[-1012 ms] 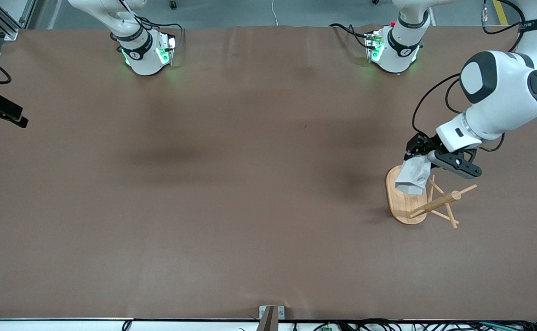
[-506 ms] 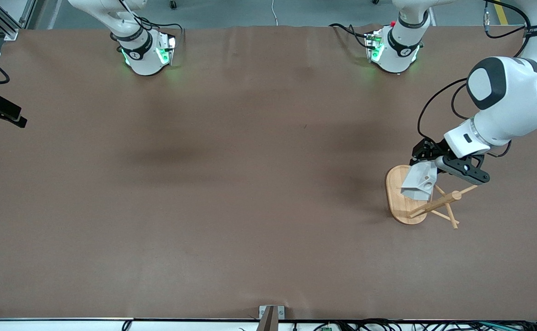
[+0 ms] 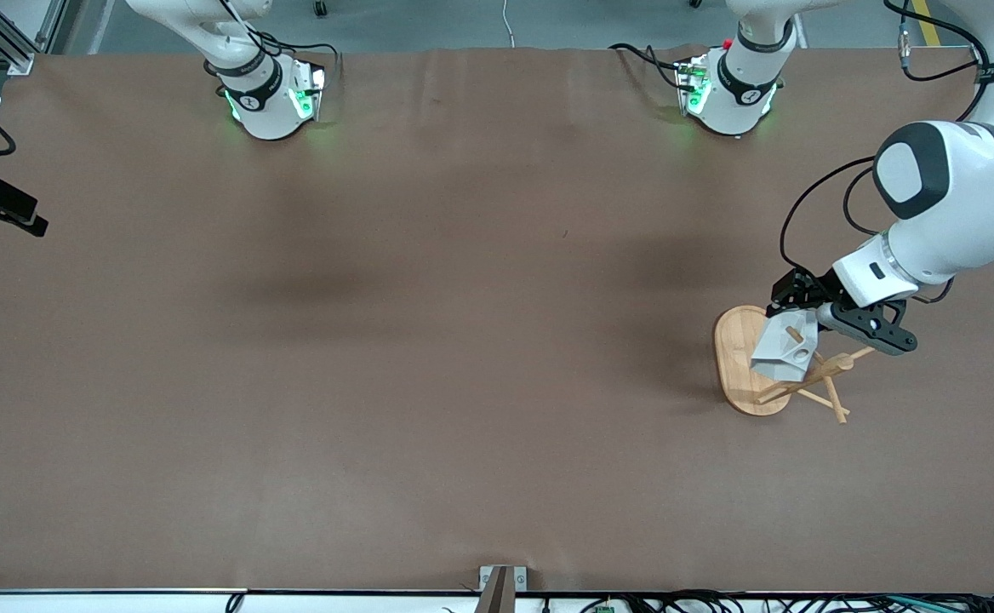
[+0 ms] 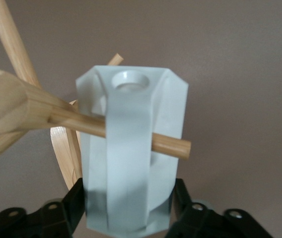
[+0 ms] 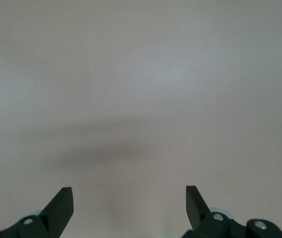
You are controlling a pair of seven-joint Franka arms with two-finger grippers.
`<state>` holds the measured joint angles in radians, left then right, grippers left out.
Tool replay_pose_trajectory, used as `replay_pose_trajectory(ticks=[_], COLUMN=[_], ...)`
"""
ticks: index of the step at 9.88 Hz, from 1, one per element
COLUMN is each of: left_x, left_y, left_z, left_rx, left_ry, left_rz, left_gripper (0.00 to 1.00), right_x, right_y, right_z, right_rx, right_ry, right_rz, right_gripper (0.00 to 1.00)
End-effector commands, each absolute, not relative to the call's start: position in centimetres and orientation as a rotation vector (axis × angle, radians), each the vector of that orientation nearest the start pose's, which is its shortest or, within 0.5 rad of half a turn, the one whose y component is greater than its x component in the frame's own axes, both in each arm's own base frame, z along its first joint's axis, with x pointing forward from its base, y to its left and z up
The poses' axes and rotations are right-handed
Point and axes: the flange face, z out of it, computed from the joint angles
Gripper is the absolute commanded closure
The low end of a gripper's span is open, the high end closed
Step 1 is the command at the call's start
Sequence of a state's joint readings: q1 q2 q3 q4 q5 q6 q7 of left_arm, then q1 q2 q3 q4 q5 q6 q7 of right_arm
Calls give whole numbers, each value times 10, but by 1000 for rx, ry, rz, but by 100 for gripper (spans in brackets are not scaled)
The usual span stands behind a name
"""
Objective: Hang cup on rack
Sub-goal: 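Slide the cup onto the rack peg with the left gripper, then open the left gripper and raise it away from the rack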
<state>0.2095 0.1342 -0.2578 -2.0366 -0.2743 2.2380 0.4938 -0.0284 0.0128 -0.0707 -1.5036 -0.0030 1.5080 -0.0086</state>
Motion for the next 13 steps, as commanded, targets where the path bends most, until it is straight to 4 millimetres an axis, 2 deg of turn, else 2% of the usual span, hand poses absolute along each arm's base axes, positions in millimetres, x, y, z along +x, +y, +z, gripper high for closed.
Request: replay_pose_trajectory(ticks=[1,3,6,7,9,11,13], left_x=[585,582,561,555,555,558,561], left_y=[-33,-34,-64,-67,-73,-70,-56], left_z=[379,397,447,462,499,545,576], left_rx=[-3330,-3339,-3359,-3356,-3186,-3164,-3165], left_ry=[627,525,299,232,272,247,222], left_rz=[-202,-225,-176,-147,-115,-63,-93], left_gripper=[0,0,0,0,0,0,0], right_x=[546,546,546,545,545,545,545], right_y=[-58,-61,-61,-61,-62,-62,-62], right_z=[643,643,642,641,641,641,641], right_rx=[-3124,-3124,-3123,-3123,-3122,-3122,-3122], right_ry=[138,143,145,145,147,147,147], right_rz=[20,22,27,44,44,44,44], right_gripper=[0,0,0,0,0,0,0])
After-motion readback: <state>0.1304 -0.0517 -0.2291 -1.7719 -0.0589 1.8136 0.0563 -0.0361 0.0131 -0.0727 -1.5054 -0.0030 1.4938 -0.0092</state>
